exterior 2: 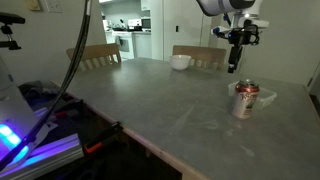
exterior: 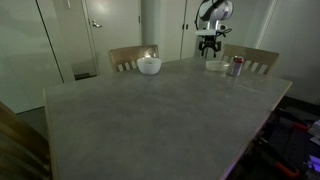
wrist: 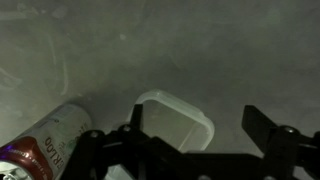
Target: Move the clear bowl to the right side of the table
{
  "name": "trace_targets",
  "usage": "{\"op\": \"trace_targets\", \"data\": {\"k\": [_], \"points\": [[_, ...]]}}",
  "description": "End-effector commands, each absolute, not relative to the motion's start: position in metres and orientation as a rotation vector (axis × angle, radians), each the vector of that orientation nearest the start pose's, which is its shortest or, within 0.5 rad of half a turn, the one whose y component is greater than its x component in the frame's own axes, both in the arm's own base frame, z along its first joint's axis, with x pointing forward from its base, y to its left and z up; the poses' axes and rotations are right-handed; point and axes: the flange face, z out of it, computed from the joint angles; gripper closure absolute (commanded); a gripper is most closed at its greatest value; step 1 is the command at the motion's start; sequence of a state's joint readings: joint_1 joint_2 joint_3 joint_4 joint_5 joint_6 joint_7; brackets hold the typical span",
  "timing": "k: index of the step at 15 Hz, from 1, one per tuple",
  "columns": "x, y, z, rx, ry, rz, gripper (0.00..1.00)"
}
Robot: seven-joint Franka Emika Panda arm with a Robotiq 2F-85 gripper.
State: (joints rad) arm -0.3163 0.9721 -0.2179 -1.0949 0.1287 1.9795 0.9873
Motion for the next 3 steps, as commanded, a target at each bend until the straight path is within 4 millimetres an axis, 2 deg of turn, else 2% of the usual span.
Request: {"op": "trace_targets", "data": {"k": [1,3], "points": [[0.6897,-0.3113,0.2506,-2.474,1.997,0.154,0.0],[0.6916,-0.3023,0.2569,-2.491,1.945,0.161,0.0]]}}
